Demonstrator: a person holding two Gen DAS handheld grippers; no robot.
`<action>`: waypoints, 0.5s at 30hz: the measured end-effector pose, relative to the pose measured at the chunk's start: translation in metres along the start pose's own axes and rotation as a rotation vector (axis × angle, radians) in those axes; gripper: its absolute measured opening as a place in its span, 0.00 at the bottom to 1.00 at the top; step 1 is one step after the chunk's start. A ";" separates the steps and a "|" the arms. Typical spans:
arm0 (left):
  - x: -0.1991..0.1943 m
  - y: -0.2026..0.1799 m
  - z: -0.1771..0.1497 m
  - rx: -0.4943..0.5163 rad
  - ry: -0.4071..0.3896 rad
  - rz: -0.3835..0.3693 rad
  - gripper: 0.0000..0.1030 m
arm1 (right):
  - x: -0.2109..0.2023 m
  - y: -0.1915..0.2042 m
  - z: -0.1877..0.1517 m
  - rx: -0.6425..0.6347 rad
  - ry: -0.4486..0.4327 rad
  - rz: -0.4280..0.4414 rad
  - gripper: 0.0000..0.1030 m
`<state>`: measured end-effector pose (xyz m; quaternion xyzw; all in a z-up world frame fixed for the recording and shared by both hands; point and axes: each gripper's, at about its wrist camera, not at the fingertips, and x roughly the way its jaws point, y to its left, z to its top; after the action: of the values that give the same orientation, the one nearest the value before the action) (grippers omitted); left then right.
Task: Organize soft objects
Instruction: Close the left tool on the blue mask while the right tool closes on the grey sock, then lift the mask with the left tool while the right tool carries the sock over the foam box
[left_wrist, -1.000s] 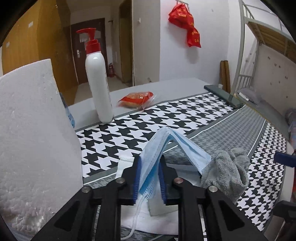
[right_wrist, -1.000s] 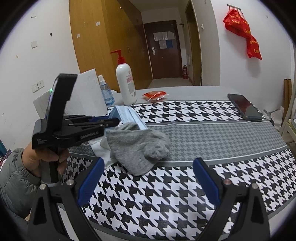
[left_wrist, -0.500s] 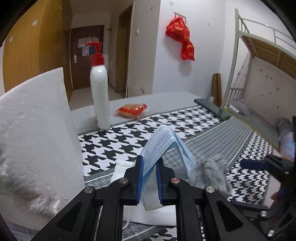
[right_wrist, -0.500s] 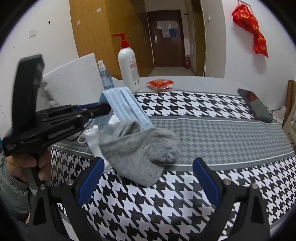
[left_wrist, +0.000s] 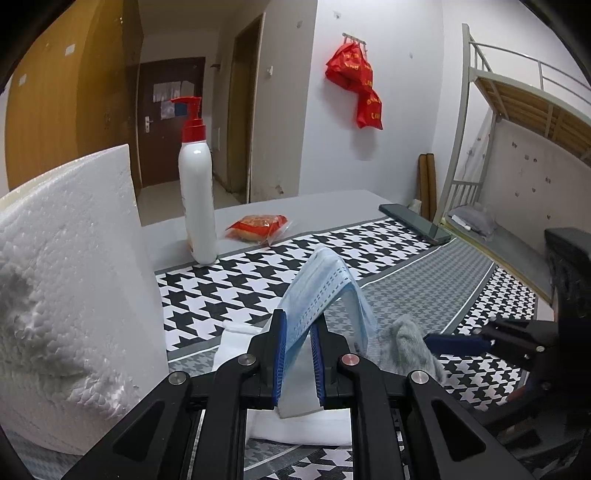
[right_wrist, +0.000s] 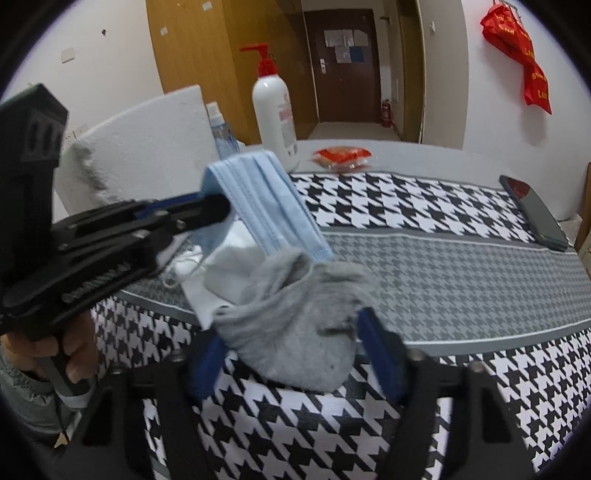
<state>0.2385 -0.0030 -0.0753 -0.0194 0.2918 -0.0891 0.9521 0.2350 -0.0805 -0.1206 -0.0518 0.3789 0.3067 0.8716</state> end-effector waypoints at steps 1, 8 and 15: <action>0.000 0.001 0.000 -0.002 0.002 -0.001 0.14 | 0.000 -0.001 -0.001 0.003 0.006 0.002 0.49; -0.003 0.001 0.001 -0.007 -0.013 -0.005 0.14 | -0.010 0.000 -0.009 -0.003 0.000 0.035 0.23; -0.009 0.003 0.003 -0.011 -0.036 0.000 0.14 | -0.036 -0.012 -0.015 0.033 -0.045 0.001 0.23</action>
<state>0.2333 0.0013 -0.0686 -0.0263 0.2752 -0.0871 0.9571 0.2134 -0.1127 -0.1074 -0.0302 0.3640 0.3021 0.8805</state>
